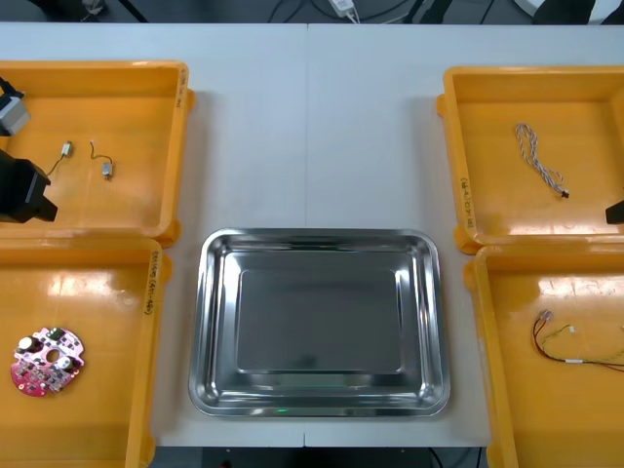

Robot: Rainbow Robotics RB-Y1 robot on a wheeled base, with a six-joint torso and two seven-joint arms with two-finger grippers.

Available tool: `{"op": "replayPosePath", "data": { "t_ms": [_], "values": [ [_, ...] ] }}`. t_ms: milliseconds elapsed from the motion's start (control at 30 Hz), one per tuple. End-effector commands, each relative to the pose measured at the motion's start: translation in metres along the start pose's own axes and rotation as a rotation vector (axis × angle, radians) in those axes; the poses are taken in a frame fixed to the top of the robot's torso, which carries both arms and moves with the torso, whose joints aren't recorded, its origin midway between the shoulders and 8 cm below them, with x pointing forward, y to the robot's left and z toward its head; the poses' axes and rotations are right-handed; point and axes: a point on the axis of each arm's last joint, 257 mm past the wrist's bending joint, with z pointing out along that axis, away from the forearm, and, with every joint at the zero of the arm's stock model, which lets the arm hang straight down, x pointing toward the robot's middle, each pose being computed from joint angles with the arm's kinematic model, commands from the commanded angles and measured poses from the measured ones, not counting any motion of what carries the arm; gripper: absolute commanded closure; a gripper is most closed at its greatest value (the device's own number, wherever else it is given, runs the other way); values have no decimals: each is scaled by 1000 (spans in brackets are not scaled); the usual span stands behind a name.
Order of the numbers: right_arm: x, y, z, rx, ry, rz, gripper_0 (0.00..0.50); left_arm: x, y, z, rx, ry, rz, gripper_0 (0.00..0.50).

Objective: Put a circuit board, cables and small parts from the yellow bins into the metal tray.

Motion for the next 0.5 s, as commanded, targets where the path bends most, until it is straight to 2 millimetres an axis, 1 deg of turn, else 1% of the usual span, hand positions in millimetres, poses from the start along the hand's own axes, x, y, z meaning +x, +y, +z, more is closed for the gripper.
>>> {"op": "replayPosePath", "data": {
  "t_ms": [33, 500],
  "values": [
    [-7, 4, -8, -17, -36, 50, 0, -2, -1, -6, 3, -29, -7, 0],
    [-7, 4, -8, -17, -36, 50, 0, -2, -1, -6, 3, -29, -7, 0]
  ]
}}
